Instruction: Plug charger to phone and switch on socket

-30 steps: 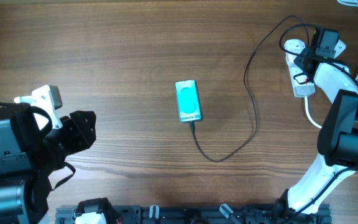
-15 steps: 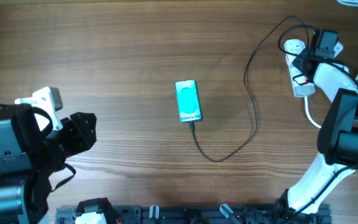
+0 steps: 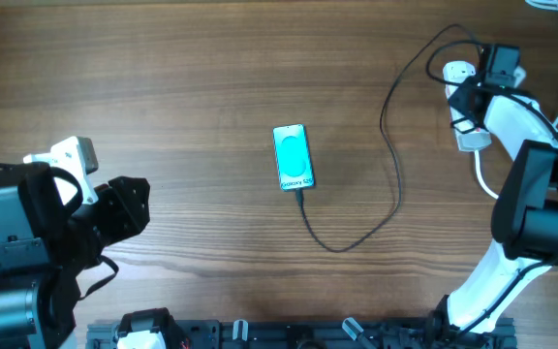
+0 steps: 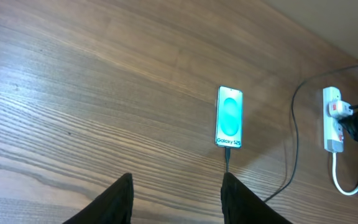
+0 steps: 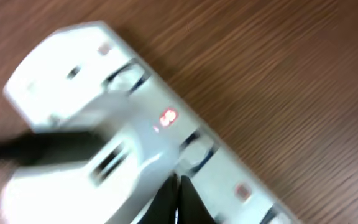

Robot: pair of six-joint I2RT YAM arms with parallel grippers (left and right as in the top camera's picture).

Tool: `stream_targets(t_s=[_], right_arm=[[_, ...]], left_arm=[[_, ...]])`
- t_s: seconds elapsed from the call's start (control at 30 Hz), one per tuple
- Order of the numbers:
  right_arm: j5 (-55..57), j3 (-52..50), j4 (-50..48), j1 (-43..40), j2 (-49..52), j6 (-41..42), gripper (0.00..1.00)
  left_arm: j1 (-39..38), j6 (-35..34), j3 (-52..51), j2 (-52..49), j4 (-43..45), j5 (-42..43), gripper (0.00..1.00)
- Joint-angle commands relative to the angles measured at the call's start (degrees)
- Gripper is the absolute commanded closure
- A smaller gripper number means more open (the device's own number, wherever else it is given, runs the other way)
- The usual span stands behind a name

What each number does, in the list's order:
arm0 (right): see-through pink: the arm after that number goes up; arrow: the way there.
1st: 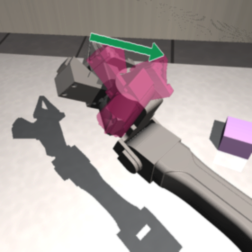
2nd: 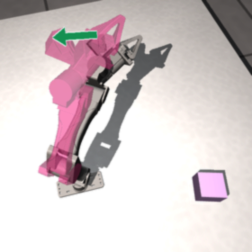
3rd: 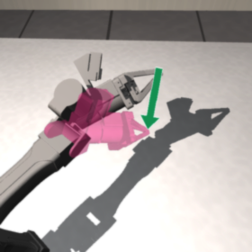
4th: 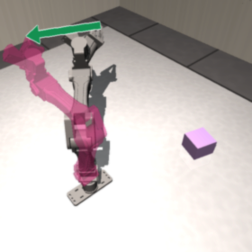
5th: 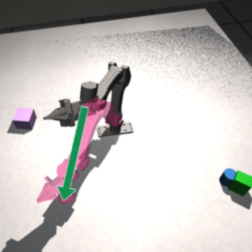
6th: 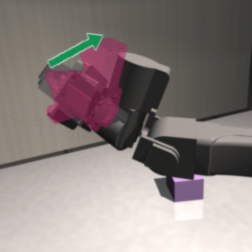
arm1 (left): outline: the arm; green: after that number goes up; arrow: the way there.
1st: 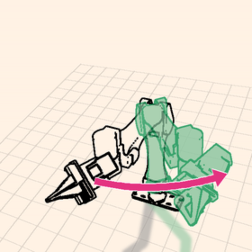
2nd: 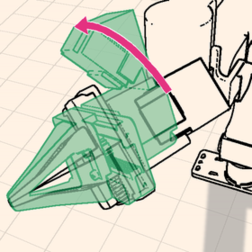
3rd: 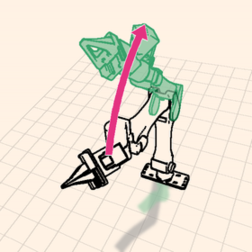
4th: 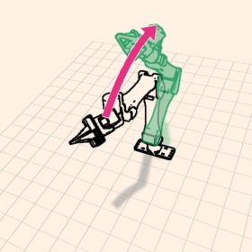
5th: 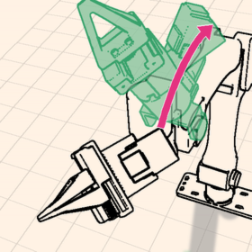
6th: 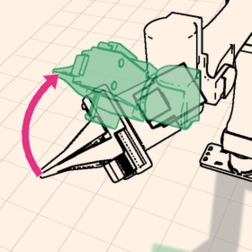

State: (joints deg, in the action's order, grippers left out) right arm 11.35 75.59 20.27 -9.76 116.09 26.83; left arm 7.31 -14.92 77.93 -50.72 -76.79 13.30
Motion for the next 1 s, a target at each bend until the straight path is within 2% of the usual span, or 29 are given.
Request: stream_targets(t_s=[0.0, 0.1, 0.17, 0.23, 0.27, 0.47, 0.6, 0.73, 0.83, 0.87, 0.93, 0.97], right_arm=[[-2.08, -0.7, 4.22, 2.45, -1.92, -1.14, 0.96], [0.66, -0.7, 7.58, 2.4, -7.61, -1.03, 0.96], [1.7, -0.7, 10.47, 2.4, -12.48, -0.52, 0.95], [3.48, -0.7, 12.87, 2.43, -16.22, 0.81, 0.96], [4.13, -0.7, 14.03, 2.43, -18.62, 0.76, 0.95], [2.19, -0.7, 19.74, 4.2, -30.8, 0.13, 0.96], [2.14, -0.7, 20.06, 9.14, -39.08, -2.93, 0.96], [2.34, -0.7, 21.86, 16.24, -52.19, -4.26, 0.96], [2.34, -0.7, 24.44, 17.09, -60.39, -4.2, 0.96], [2.34, -0.7, 25.22, 17.09, -63.08, -4.22, 0.92], [2.12, -0.7, 27.85, 17.09, -68.11, -4.33, 0.73], [2.12, -0.7, 29.53, 17.09, -69.68, -4.28, 0.69]], left_arm=[[0.52, -0.5, -0.26, 0.0, -0.22, -0.81, 0.54], [0.52, -0.48, -0.26, 0.0, -0.22, -1.27, 0.43], [0.52, -0.5, -0.26, 0.0, -0.2, -1.42, 0.28], [0.52, -0.5, -0.26, -0.02, -0.22, -1.73, 0.16], [0.52, -0.5, -0.26, -0.02, -0.22, -2.29, 0.0], [0.52, -0.5, -0.26, -0.02, -0.2, -2.95, 0.0], [0.52, -0.5, -0.26, -0.02, -0.2, -2.93, 0.0], [0.52, -0.52, -0.26, -0.02, -0.22, -2.51, 0.0], [0.52, -0.5, -0.26, -0.02, -0.22, -2.49, 0.0], [0.52, -0.52, -0.26, -0.02, -0.22, -2.49, 0.0], [0.52, -0.52, -0.26, -0.02, -0.22, -2.49, 0.0], [0.52, -0.52, -0.26, -0.02, -0.22, -2.49, 0.0]])
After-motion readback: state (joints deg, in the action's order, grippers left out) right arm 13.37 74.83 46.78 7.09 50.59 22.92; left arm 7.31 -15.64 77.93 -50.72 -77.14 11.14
